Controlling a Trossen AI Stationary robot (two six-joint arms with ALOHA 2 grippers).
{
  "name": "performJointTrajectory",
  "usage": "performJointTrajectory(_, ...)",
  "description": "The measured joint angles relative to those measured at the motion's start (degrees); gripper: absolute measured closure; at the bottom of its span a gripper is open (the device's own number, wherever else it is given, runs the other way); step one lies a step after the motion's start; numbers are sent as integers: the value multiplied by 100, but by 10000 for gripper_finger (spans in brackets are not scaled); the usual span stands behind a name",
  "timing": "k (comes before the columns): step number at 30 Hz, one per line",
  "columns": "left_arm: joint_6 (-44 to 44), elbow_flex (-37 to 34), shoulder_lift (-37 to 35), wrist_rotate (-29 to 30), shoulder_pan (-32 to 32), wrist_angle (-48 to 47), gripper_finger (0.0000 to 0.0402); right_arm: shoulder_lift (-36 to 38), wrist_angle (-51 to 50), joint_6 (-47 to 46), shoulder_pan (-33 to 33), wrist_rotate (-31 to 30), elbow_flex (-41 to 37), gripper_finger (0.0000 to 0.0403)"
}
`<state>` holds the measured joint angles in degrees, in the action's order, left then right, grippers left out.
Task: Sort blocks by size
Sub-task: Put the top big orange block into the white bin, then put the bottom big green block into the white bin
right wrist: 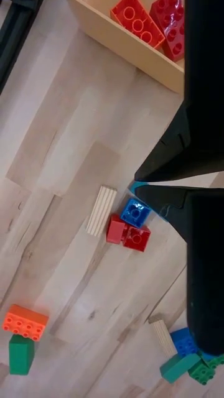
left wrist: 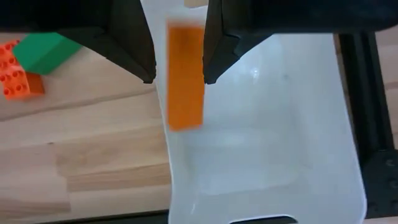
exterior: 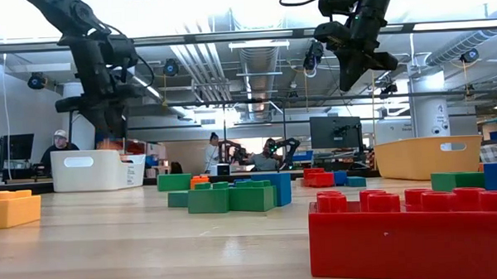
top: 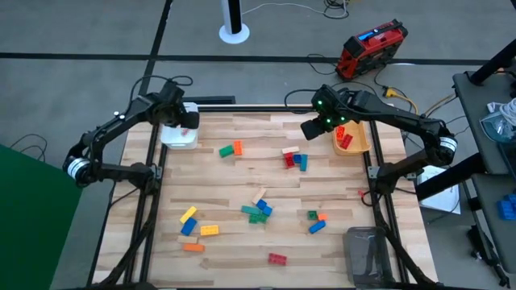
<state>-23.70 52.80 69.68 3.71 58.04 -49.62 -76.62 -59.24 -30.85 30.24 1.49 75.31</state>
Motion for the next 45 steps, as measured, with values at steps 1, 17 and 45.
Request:
performJointTrajectory(1, -4, 0, 4, 7, 3, 2, 289, 0, 0, 1, 0, 1, 0, 390)
performJointTrajectory(17, 66, 0, -63, -703, -185, -340, 286, 0, -1, 144, 0, 1, -2, 390)
performJointTrajectory(45, -831, 2, -518, -917, -6188, 154, 285, 15, 426, 568, -690, 1116, -15, 390)
